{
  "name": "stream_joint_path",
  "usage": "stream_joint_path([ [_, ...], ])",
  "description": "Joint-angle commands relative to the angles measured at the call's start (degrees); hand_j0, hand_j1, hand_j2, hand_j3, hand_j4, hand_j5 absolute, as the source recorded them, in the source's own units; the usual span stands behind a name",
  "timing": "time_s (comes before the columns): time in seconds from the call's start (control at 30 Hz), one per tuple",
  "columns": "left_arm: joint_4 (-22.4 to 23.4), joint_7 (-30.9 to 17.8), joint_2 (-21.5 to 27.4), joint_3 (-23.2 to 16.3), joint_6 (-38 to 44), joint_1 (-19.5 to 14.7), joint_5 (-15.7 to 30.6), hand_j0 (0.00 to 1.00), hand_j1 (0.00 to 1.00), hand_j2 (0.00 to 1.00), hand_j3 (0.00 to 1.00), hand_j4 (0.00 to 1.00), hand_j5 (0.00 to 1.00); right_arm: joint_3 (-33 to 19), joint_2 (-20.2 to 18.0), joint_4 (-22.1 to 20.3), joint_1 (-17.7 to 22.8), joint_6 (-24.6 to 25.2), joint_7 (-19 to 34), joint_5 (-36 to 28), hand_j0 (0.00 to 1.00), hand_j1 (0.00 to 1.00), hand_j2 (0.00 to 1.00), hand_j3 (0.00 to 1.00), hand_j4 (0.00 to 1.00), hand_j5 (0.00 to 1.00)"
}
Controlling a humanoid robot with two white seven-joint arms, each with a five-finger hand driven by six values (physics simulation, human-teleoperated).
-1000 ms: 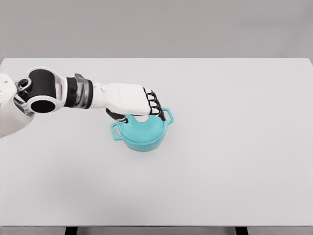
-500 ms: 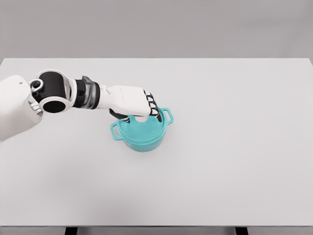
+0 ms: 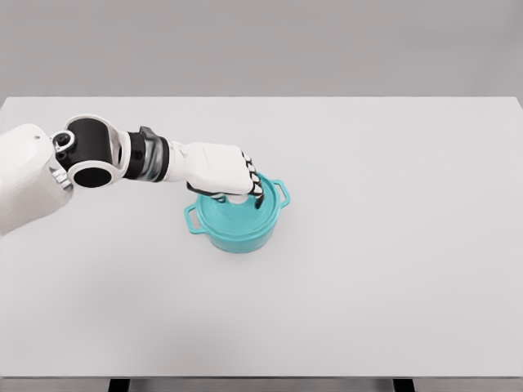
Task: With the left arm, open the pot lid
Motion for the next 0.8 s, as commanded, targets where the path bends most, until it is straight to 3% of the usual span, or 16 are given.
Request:
stream_joint_path([
  [0.0, -0.02, -0.06, 0.11, 0.08, -0.2, 0.0, 0.17, 0.48, 0.48, 0.48, 0.48, 0.48, 0.48, 0.01, -0.01, 0.03, 0.0, -0.01, 0.02, -0.02, 1.0, 1.0, 1.0, 1.0, 1.0, 1.0],
  [0.17, -0.11, -0.06, 0.9, -0.01, -0.46, -1.32, 0.26, 0.41, 0.41, 0.41, 0.41, 0.41, 0.41, 0.01, -0.01, 0.03, 0.0, -0.01, 0.02, -0.02, 1.0, 1.0, 1.0, 1.0, 1.0, 1.0],
  [0.43, -0.02, -0.06, 14.61, 0.08, -0.46, -5.54, -1.05, 0.41, 0.41, 0.41, 0.41, 0.41, 0.41, 0.01, -0.01, -0.06, 0.0, -0.01, 0.02, -0.02, 1.0, 1.0, 1.0, 1.0, 1.0, 1.0],
  [0.57, 4.46, -0.06, 15.75, 0.08, -0.37, -4.92, -4.05, 0.42, 0.42, 0.42, 0.42, 0.42, 0.42, 0.01, -0.01, 0.03, 0.0, -0.01, 0.02, -0.02, 1.0, 1.0, 1.0, 1.0, 1.0, 1.0],
  [0.63, 5.43, -0.06, 15.75, 0.08, -0.37, -4.4, -4.49, 0.46, 0.46, 0.46, 0.46, 0.46, 0.46, 0.01, -0.01, 0.03, 0.0, -0.01, 0.02, -0.02, 1.0, 1.0, 1.0, 1.0, 1.0, 1.0],
  [0.7, 5.78, -0.06, 15.75, 0.16, -0.11, -4.04, -4.31, 0.71, 0.71, 0.71, 0.71, 0.71, 0.71, 0.01, -0.01, -0.06, 0.0, -0.01, 0.02, -0.02, 1.0, 1.0, 1.0, 1.0, 1.0, 1.0],
  [0.77, 7.01, -0.06, 15.4, 0.16, 0.06, -3.34, -4.14, 0.85, 0.85, 0.85, 0.85, 0.85, 0.85, 0.01, -0.01, -0.06, 0.0, -0.01, 0.02, -0.02, 1.0, 1.0, 1.0, 1.0, 1.0, 1.0],
])
